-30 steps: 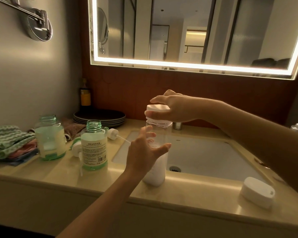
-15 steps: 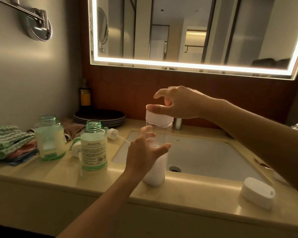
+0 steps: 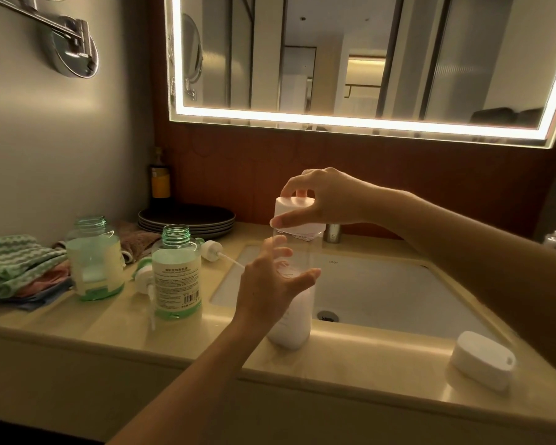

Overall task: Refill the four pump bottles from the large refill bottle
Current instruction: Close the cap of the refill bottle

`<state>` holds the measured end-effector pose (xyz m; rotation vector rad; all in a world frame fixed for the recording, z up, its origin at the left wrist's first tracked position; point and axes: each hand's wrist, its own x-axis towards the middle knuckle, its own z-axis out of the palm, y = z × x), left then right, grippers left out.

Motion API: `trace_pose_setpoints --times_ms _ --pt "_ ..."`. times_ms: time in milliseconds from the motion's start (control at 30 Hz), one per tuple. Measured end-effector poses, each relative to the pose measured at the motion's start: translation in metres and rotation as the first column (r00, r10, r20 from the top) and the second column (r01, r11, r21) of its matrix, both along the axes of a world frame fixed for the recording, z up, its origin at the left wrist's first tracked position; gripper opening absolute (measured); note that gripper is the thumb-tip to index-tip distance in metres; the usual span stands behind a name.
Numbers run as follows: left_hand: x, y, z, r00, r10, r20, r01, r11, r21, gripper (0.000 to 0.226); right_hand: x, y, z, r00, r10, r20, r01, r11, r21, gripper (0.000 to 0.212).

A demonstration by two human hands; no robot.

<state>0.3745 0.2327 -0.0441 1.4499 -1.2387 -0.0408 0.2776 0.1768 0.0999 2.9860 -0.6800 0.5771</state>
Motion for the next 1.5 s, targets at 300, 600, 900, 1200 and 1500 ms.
trace_pose_setpoints --times_ms 300,600,900,1200,1500 --pt "-0.004 -0.001 0.0 0.999 0.036 0.006 -0.035 0.999 -0.025 0.08 0.019 0.009 -0.009 0.952 -0.296 0.075 0.303 0.89 -0.339 0.06" --pt "-0.001 0.005 0.004 0.999 -0.016 0.032 0.016 1.0 0.005 0.091 0.018 0.015 -0.011 0.939 -0.337 0.073 0.34 0.873 -0.35 0.074" --pt "0.037 0.043 -0.02 0.996 0.046 0.072 -0.042 0.997 -0.058 0.106 -0.005 0.008 -0.06 0.877 -0.175 0.448 -0.008 0.926 0.379 0.099" --pt "0.093 0.069 -0.029 0.839 0.536 -0.094 -0.543 0.812 -0.215 0.043 0.001 0.01 -0.131 0.896 -0.223 0.385 -0.165 0.636 0.754 0.071" --pt "0.135 0.054 -0.024 0.947 0.189 -0.258 -0.184 0.982 0.045 0.088 0.078 -0.012 -0.127 0.82 -0.275 0.501 -0.213 0.667 0.714 0.07"
